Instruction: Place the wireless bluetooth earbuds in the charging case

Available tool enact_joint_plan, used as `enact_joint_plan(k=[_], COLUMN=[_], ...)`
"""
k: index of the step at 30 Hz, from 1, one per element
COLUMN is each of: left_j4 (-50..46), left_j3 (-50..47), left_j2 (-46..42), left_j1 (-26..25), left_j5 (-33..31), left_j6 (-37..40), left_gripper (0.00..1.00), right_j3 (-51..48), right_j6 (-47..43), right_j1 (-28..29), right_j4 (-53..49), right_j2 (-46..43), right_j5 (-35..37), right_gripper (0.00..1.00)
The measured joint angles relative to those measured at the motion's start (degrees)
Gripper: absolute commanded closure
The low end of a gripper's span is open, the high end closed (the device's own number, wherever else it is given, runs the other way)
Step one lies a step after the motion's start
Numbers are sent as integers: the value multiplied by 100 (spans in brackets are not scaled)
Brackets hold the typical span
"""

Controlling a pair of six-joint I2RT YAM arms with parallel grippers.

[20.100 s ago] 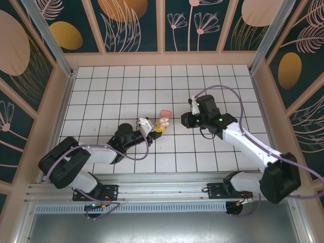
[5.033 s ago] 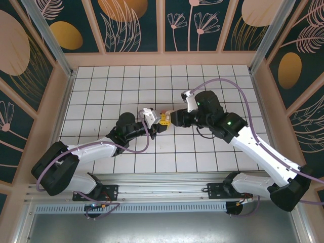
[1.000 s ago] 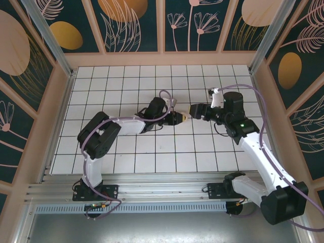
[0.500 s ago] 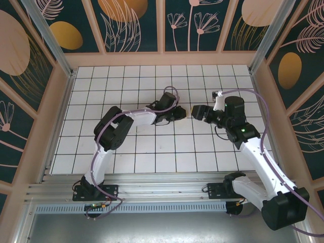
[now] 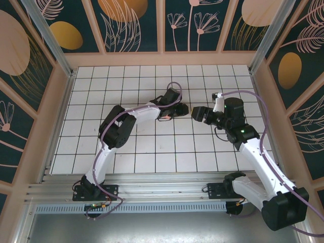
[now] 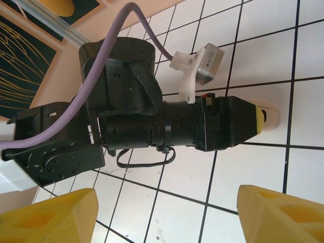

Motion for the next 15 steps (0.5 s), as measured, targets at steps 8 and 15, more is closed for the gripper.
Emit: enact_joint_plan(k=[8, 15], left_j4=[-566, -981], left_j3=[181, 188], left_j2=[-13, -457], left_j1=[33, 50], left_j5=[-348, -763], left_j6=[326, 610], left_gripper=[49, 47], right_j3=[0, -37], right_j6=[-20, -184], right_j1=[0, 0], right_j4=[-15, 4], right_j2=[-66, -155], right_j5=[175, 514], right_gripper=[26, 24])
